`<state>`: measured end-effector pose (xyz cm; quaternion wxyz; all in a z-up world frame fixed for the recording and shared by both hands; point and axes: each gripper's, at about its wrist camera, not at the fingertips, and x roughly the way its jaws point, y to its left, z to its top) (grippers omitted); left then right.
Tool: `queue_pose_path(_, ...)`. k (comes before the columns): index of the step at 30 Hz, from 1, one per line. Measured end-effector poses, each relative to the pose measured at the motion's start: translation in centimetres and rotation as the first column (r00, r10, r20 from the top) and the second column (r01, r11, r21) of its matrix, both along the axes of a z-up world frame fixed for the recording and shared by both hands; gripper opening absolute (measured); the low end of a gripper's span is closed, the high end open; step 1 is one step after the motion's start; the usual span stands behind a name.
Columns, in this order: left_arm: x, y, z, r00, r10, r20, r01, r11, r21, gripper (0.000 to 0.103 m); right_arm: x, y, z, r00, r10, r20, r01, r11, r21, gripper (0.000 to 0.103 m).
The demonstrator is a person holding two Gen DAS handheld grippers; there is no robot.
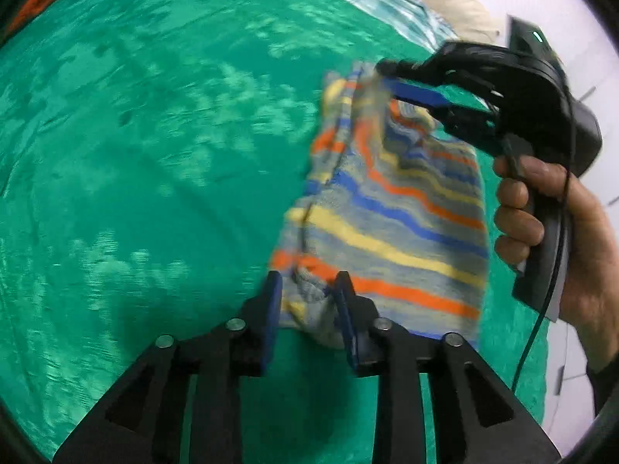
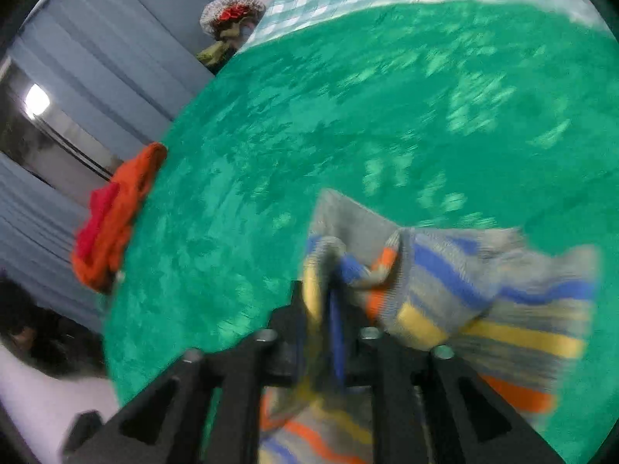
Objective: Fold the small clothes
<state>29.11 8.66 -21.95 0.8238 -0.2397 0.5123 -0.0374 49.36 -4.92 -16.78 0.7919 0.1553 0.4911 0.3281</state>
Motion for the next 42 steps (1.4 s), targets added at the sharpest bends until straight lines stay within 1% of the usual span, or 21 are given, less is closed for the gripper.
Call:
queue_pose_path(1, -0.4, 1.0, 0.4, 1.000, 0.014, 0.001, -0.014, 1.000, -0.003, 0.055, -0.1, -0.5, -0.3, 1.000, -0.011, -0.020, 0.013, 0.997, 0.077, 0.035)
queue_pose_path(4, -2.0, 3.3, 2.4, 0.997, 0.047, 0.062, -0.048, 0.999, 0.021, 0.063, -1.6, -3.1, 1.0, 0.996, -0.075, 0.041, 0.067, 0.983, 0.169, 0.036)
queue_pose_path(6, -2.4, 3.6, 3.6, 0.995, 0.023, 0.093, -0.025, 0.999, 0.030, 0.066, -3.4, -5.4, 2.6, 0.987, -0.093, 0.131, 0.079, 0.991, 0.108, 0.036)
queue_pose_path(8, -1.3, 3.1, 3.7, 0.994, -0.014, 0.110, 0.010, 0.999, 0.039, 0.068, -6.1, -6.9, 4.2, 0.971, -0.045, 0.236, 0.055, 0.998, -0.034, 0.036)
queue_pose_path(11, 1.5, 1.0, 3.0, 0.992, -0.069, 0.108, 0.061, 0.995, 0.079, 0.068, -10.6, -8.1, 4.4, 0.955, 0.072, 0.288, -0.028, 0.987, -0.156, 0.036)
queue_pose_path(13, 2.6, -0.1, 1.4, 0.994, -0.094, 0.055, 0.086, 0.986, 0.141, 0.068, -13.9, -8.4, 3.0, 0.953, 0.146, 0.265, -0.095, 0.976, -0.195, 0.036)
queue_pose_path(15, 3.6, -0.9, -1.4, 0.991, -0.117, -0.068, 0.129, 0.963, 0.236, 0.063, -16.6, -8.4, -1.2, 0.969, 0.176, 0.176, -0.135, 0.965, -0.223, 0.036)
queue_pose_path(17, 2.9, -0.9, -0.9, 0.985, -0.160, -0.072, 0.173, 0.951, 0.257, 0.063, -17.7, -8.0, -5.9, 0.979, 0.199, 0.030, -0.180, 0.931, -0.319, 0.036)
queue_pose_path(18, 2.8, -0.8, 0.0, 0.981, -0.181, -0.071, 0.193, 0.945, 0.265, 0.063, -18.3, -8.4, -6.4, 0.980, 0.193, 0.050, -0.168, 0.934, -0.316, 0.036)
queue_pose_path(20, 2.8, -0.2, 2.4, 0.978, -0.206, -0.022, 0.205, 0.942, 0.265, 0.065, -18.4, -9.8, -5.2, 0.984, 0.159, 0.074, -0.134, 0.955, -0.263, 0.036)
queue_pose_path(22, 4.2, 0.3, 5.3, 0.973, -0.224, 0.059, 0.203, 0.946, 0.252, 0.075, -17.3, -11.7, -3.1, 0.989, 0.096, 0.111, -0.074, 0.979, -0.192, 0.036)
queue_pose_path(25, 8.8, -0.6, 6.8, 0.962, -0.254, 0.101, 0.226, 0.946, 0.233, 0.077, -14.0, -13.0, -0.2, 0.978, 0.044, 0.206, 0.000, 0.978, -0.209, 0.036)
queue_pose_path(28, 14.3, -3.0, 4.0, 0.946, -0.323, 0.024, 0.304, 0.912, 0.276, 0.078, -9.2, -12.4, 0.9, 0.976, 0.033, 0.217, 0.007, 0.983, -0.181, 0.036)
queue_pose_path(30, 17.3, -3.9, 1.4, 0.949, -0.312, -0.040, 0.304, 0.878, 0.369, 0.072, -6.4, -11.3, -0.3, 0.984, 0.065, 0.166, -0.040, 0.988, -0.151, 0.036)
queue_pose_path(31, 18.1, -3.7, 0.4, 0.957, -0.284, -0.059, 0.282, 0.866, 0.412, 0.073, -5.1, -10.6, -1.8, 0.990, 0.072, 0.125, -0.049, 0.983, -0.176, 0.032)
queue_pose_path(33, 19.4, -2.3, -0.5, 0.969, -0.238, -0.065, 0.245, 0.895, 0.372, 0.078, -3.8, -10.0, -4.4, 0.996, 0.042, 0.075, -0.020, 0.963, -0.270, 0.023)
queue_pose_path(34, 19.5, -1.4, -0.3, 0.975, -0.214, -0.063, 0.223, 0.919, 0.324, 0.078, -3.5, -9.9, -5.4, 0.996, 0.018, 0.083, 0.007, 0.957, -0.290, 0.022)
queue_pose_path(35, 19.1, -0.7, 0.3, 0.978, -0.202, -0.047, 0.206, 0.928, 0.310, 0.078, -3.6, -10.1, -5.2, 0.995, 0.003, 0.102, 0.025, 0.960, -0.278, 0.022)
queue_pose_path(38, 15.7, 0.8, 2.7, 0.974, -0.226, 0.024, 0.209, 0.931, 0.299, 0.076, -6.1, -11.1, -2.7, 0.983, -0.059, 0.174, 0.097, 0.970, -0.222, 0.022)
queue_pose_path(40, 12.2, 1.2, 3.7, 0.961, -0.271, 0.051, 0.251, 0.937, 0.242, 0.077, -8.9, -11.0, -1.0, 0.975, -0.040, 0.220, 0.087, 0.974, -0.208, 0.023)
queue_pose_path(42, 9.2, 0.7, 3.4, 0.949, -0.310, 0.049, 0.289, 0.924, 0.252, 0.077, -12.2, -10.8, -0.2, 0.973, -0.010, 0.232, 0.056, 0.979, -0.194, 0.025)
